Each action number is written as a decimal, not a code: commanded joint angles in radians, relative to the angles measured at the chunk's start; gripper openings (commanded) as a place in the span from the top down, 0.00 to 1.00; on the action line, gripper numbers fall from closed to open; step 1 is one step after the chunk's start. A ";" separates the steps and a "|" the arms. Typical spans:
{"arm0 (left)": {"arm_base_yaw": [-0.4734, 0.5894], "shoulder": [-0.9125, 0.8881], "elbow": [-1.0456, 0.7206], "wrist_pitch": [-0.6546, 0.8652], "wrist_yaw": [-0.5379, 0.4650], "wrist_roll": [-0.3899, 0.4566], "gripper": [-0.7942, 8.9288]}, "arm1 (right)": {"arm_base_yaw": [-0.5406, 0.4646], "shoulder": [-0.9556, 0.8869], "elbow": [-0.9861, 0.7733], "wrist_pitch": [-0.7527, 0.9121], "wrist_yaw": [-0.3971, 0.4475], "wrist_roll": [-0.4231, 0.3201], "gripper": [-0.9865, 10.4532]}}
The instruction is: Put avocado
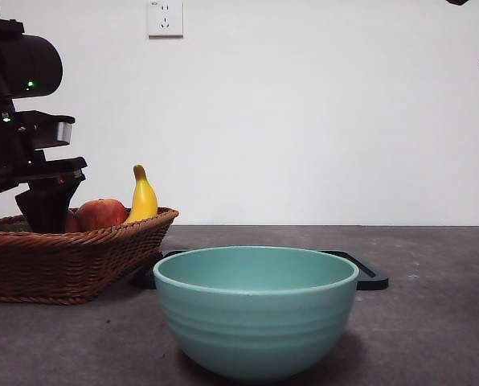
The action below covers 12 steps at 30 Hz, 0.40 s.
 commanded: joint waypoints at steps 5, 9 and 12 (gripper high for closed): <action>-0.004 0.016 0.025 -0.003 -0.002 0.002 0.71 | 0.005 0.007 0.014 0.009 -0.001 0.000 0.60; -0.011 -0.004 0.025 -0.007 0.011 0.002 0.71 | 0.005 0.007 0.014 0.009 0.005 0.000 0.60; -0.017 -0.045 0.026 -0.006 0.026 0.002 0.71 | 0.005 0.007 0.014 0.009 0.006 0.000 0.60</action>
